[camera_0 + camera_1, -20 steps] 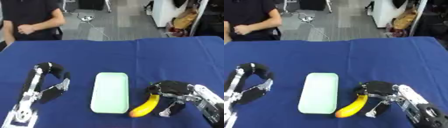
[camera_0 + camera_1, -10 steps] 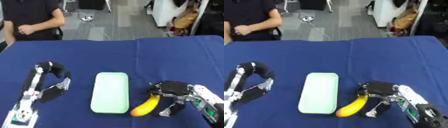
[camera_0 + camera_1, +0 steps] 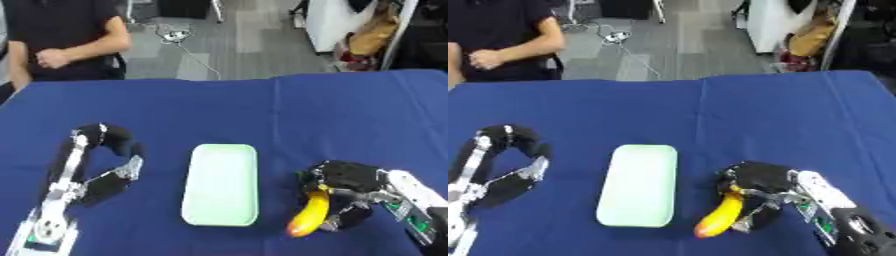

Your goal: Pick up objects on the table and place them in the box.

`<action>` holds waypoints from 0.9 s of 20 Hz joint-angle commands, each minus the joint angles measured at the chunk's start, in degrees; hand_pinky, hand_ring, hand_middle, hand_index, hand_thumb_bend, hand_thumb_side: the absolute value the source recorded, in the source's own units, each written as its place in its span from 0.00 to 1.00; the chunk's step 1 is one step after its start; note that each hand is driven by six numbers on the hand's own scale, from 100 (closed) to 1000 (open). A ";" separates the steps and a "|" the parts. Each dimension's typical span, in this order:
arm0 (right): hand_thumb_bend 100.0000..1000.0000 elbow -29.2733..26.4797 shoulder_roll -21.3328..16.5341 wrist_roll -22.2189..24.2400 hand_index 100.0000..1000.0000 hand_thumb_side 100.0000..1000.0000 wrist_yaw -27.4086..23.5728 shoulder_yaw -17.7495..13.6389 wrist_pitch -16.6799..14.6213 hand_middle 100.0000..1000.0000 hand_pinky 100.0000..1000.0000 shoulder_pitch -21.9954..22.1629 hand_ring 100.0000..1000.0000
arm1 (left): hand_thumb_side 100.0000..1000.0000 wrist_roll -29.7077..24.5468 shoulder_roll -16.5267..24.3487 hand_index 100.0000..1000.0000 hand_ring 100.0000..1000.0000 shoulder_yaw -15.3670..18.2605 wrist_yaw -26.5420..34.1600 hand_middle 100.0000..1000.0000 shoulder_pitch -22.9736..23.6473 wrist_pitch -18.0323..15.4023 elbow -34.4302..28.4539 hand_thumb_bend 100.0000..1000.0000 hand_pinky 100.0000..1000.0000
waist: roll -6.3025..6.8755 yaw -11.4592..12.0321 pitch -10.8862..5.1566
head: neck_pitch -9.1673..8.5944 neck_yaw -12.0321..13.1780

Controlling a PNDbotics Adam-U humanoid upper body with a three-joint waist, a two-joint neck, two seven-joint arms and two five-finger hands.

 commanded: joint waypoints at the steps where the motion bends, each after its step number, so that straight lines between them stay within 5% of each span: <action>1: 0.13 0.67 -0.62 0.32 0.60 0.33 1.37 -0.11 -1.52 0.49 0.35 -0.04 0.46 | 0.12 -0.16 0.45 0.55 0.40 0.23 0.50 0.39 -0.77 -0.04 -1.33 0.00 0.62 | 0.07 -0.03 -0.56 | -0.45 -0.70; 10: 0.00 1.02 -0.61 -1.95 0.58 0.40 2.56 -0.40 -1.57 0.47 0.33 -0.09 0.44 | 0.12 -0.14 0.48 0.55 0.40 0.25 0.49 0.39 -0.69 -0.02 -1.29 0.00 0.62 | 0.02 -0.07 -0.70 | -0.53 -0.74; 18: 0.00 1.19 -0.57 -4.31 0.53 0.50 2.72 -0.55 -1.01 0.44 0.31 -0.11 0.42 | 0.12 -0.12 0.51 0.55 0.40 0.28 0.52 0.39 -0.69 -0.03 -1.30 0.00 0.62 | 0.00 -0.09 -0.76 | -0.53 -0.67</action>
